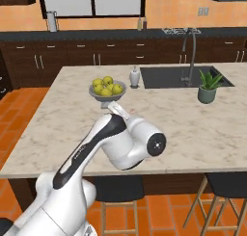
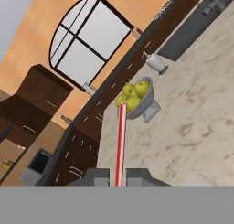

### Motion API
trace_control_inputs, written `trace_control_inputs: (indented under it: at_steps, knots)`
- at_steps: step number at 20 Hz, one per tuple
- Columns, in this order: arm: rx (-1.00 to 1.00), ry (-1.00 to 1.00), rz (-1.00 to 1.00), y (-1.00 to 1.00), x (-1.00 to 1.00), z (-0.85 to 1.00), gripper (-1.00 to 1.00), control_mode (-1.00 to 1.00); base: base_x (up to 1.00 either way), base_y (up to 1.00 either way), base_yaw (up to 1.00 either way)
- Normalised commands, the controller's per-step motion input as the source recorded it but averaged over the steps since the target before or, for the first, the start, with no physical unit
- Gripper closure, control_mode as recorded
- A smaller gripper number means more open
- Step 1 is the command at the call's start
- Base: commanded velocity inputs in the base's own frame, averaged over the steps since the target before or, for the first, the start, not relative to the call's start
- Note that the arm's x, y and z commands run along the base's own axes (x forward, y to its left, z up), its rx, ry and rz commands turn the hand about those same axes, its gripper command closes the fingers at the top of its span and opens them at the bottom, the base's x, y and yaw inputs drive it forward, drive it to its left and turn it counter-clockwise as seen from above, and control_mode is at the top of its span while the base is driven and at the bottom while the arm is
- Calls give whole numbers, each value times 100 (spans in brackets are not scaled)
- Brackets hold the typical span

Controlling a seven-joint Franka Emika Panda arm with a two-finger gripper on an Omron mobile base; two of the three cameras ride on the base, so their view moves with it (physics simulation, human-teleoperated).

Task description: Take a straw from the drawer in front and place it inside the glass cup on the dining counter.

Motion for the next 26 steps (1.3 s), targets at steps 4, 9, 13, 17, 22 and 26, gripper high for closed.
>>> trace_control_inputs:
  at_steps: [4, 9, 13, 17, 22, 26]
  knots:
    - [18, 3, 26, 12, 44, -11, 100, -100, 0, 0, 0]
    - [16, 9, 30, 4, 62, -12, 100, -100, 0, 0, 0]
    - [17, 3, 25, 0, 46, -19, 100, -100, 0, 0, 0]
    - [14, 8, 17, 3, 46, -14, 100, -100, 0, 0, 0]
    - [7, 11, 9, 5, 33, -20, 100, -100, 0, 0, 0]
    - [1, 12, 1, 21, 19, -9, 100, -100, 0, 0, 0]
